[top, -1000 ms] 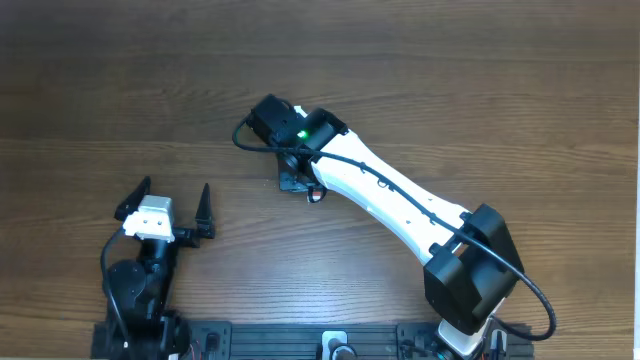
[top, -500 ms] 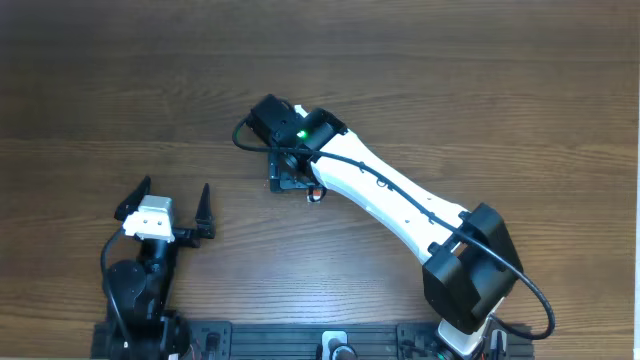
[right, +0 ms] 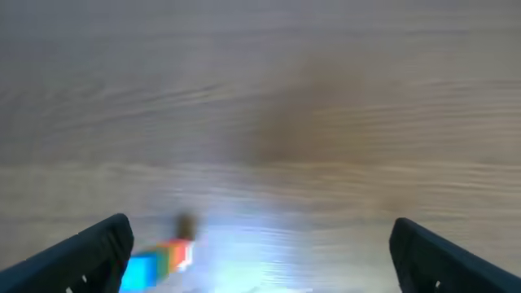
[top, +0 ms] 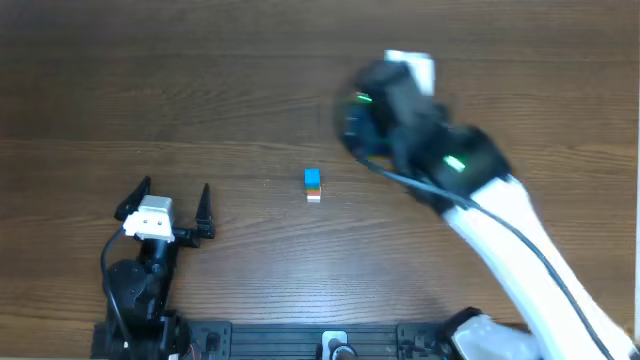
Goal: Stack Cubes
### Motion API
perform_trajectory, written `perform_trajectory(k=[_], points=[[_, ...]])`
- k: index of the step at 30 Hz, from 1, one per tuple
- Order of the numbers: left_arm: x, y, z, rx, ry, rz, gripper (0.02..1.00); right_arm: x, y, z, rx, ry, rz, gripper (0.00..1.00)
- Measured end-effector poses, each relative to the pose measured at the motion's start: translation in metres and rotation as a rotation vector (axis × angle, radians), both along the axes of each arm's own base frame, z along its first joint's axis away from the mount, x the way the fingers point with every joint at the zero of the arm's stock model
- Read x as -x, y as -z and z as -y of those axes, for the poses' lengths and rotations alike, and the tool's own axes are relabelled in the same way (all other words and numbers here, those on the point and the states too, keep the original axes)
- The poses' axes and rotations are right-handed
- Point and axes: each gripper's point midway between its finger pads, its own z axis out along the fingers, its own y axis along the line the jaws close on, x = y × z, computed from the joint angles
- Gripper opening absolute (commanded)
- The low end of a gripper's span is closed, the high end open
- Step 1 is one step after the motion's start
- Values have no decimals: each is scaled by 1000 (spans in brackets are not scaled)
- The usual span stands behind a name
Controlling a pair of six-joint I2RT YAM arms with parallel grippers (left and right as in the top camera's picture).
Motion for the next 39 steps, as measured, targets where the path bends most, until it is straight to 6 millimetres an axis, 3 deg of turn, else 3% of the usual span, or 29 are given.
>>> perform_trajectory(k=[4,6,9,14,22,33,39], points=[[0,0,0,0,0,-1,1000,25,11,64,-3,113,92,993],[0,0,0,0,0,0,1000,37,23,85,-4,131,144,993],[0,0,0,0,0,0,1000,53,29,98,-36,112,276,991],[0,0,0,0,0,1,1000,78,45,113,-63,99,457,991],[0,0,0,0,0,2,1000,99,73,119,-87,50,645,991],[0,-1,0,0,0,2,998,96,100,143,-87,123,649,993],[0,0,0,0,0,2,1000,90,121,139,-88,87,636,991]])
